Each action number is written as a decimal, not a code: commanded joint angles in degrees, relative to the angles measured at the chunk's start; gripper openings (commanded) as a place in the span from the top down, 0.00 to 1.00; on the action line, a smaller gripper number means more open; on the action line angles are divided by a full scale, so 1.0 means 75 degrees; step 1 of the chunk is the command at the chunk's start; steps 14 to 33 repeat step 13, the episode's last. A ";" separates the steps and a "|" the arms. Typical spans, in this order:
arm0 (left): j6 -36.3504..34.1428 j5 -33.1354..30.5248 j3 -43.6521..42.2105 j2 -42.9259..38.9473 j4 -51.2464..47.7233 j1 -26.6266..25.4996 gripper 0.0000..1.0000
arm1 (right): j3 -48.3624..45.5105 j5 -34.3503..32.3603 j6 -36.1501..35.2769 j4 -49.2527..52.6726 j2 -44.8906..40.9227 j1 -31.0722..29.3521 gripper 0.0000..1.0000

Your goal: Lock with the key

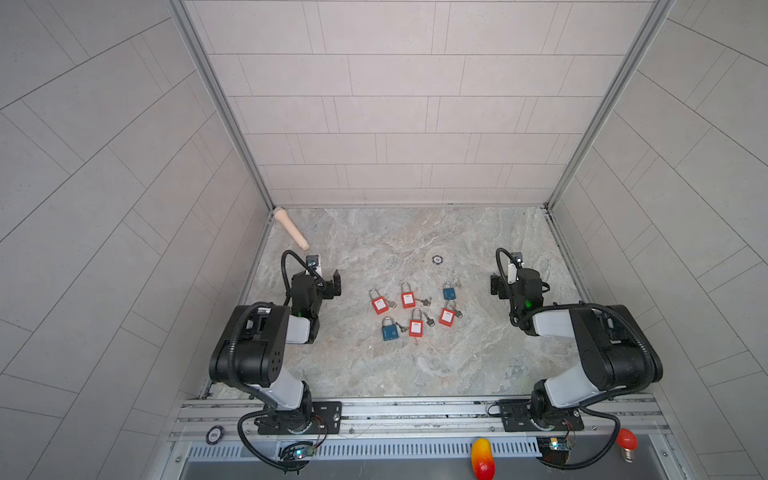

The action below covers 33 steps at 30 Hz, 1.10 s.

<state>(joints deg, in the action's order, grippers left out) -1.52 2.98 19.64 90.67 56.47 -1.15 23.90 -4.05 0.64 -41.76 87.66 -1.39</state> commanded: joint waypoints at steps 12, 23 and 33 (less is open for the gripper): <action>-0.0119 0.0070 0.0545 0.0235 -0.0546 0.0007 0.00 | 0.0127 0.0119 0.0061 -0.0021 -0.0060 -0.0007 0.01; -0.0117 0.0071 0.0534 0.0255 -0.0514 0.0010 0.00 | 0.0120 0.0119 0.0077 0.0024 -0.0076 -0.0012 0.01; -0.0117 0.0071 0.0534 0.0255 -0.0514 0.0010 0.00 | 0.0120 0.0119 0.0077 0.0024 -0.0076 -0.0012 0.01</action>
